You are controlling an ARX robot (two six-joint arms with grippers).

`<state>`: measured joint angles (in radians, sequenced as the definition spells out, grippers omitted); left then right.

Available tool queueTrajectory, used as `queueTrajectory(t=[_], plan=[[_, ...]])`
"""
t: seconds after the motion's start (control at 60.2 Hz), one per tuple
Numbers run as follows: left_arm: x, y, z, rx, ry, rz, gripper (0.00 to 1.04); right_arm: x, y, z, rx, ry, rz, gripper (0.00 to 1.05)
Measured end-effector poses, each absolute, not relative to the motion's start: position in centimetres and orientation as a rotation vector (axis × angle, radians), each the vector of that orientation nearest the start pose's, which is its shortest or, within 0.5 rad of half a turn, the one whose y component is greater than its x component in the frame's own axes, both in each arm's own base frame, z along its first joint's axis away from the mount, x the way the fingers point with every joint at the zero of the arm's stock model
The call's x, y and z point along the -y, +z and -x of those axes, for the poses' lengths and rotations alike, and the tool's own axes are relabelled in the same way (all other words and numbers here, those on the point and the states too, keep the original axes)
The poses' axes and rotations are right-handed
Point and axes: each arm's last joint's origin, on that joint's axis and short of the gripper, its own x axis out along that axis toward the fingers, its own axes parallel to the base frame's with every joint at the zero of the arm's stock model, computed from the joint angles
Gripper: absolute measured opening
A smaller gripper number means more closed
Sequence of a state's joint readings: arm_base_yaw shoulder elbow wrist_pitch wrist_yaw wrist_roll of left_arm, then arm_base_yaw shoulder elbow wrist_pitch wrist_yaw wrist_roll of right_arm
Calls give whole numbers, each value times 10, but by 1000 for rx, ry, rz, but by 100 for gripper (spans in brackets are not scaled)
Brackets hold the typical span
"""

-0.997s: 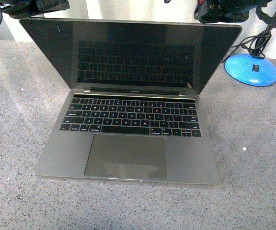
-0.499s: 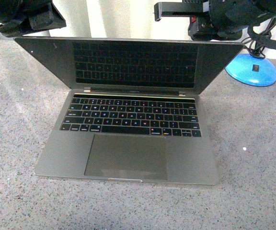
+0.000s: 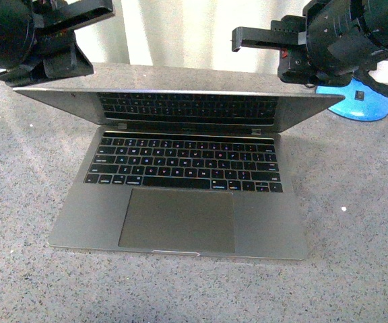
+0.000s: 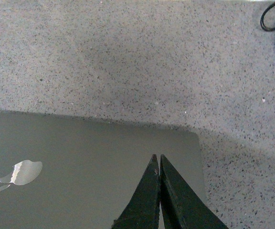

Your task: Close laptop

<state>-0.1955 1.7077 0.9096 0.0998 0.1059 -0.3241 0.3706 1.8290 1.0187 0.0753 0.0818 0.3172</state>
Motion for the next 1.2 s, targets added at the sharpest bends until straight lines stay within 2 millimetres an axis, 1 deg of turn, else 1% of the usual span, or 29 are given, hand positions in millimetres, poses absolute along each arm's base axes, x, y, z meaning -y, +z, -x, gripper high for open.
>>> queueTrajectory(t=[0.266, 0.748, 0.947, 1.197], plan=[[69, 167, -336, -745, -170, 278, 4, -135, 141, -341, -801, 157, -192, 1], [69, 161, -336, -770, -174, 293, 4, -136, 134, -339, -854, 161, -258, 1], [69, 154, -334, -795, -169, 309, 4, -135, 129, -337, -877, 148, -291, 1], [67, 144, -331, -825, -156, 327, 4, -135, 116, -331, -917, 121, -307, 1]])
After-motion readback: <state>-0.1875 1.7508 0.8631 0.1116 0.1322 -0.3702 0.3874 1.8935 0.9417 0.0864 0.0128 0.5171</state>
